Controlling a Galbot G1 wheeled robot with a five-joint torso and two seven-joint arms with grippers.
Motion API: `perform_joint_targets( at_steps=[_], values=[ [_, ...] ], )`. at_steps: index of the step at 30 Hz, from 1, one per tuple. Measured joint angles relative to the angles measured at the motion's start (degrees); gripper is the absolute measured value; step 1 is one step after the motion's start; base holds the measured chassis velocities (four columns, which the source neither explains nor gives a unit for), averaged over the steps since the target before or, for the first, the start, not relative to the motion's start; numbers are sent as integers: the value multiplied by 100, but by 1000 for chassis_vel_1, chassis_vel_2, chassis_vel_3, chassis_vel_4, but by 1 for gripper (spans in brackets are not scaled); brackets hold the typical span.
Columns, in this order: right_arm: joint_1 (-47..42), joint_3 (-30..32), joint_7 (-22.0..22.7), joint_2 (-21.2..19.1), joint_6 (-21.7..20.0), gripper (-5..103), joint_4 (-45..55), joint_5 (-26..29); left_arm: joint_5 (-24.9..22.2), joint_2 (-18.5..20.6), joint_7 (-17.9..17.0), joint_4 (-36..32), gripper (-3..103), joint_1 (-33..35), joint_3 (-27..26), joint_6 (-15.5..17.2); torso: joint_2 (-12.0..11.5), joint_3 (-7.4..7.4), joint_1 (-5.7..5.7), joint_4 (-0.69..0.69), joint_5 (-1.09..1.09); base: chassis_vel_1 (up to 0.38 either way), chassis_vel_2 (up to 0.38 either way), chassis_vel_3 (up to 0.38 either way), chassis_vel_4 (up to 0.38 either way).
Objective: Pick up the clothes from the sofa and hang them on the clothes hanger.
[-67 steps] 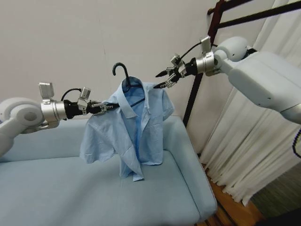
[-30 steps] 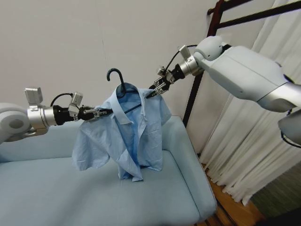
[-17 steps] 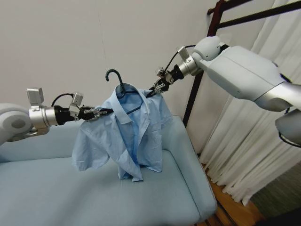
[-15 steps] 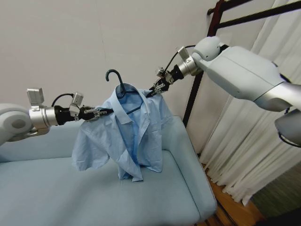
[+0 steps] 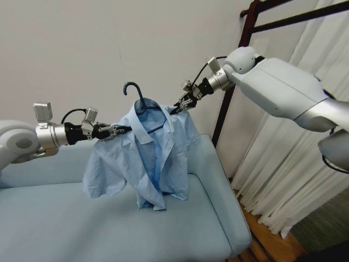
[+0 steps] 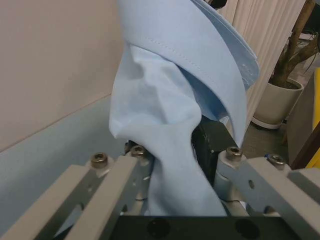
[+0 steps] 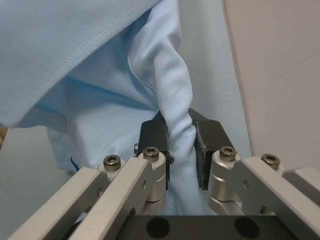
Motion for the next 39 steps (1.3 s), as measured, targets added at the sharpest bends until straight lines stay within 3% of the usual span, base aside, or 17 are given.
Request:
perform_joint_targets(
  at_steps=[2,5,11,14,17,22,31,39],
  values=[
    [-14,24,-4,-17,1,12,17,8,2,4,-10,5,31,1,0,-8,0,0,0,1,0,0,0,0,0],
    [-30,43,-4,-47,2,11,52,28,6,3,-25,10,37,1,0,-10,0,0,0,0,0,0,0,0,0],
    [-68,95,124,-135,-3,10,178,115,9,4,-44,5,64,-1,-2,-10,0,0,0,0,1,0,0,0,0],
    [-90,147,152,-151,-17,10,192,140,12,12,-57,3,70,-4,-8,-10,0,0,0,0,0,0,0,0,0],
    [-117,189,207,-208,-81,10,288,165,20,34,-65,1,86,-5,-21,-9,0,0,0,0,0,0,0,0,0],
    [-216,281,371,-295,-100,9,453,221,27,37,-99,6,98,-9,-37,-5,0,0,0,0,0,0,0,0,0],
    [-405,486,984,-604,-24,9,938,348,89,33,-104,58,100,-42,-62,-6,0,0,0,0,1,0,0,0,0],
    [-464,526,1258,-902,19,9,1371,441,166,-57,-194,214,100,-183,-62,-32,0,0,0,0,1,0,0,0,0]
  ],
)
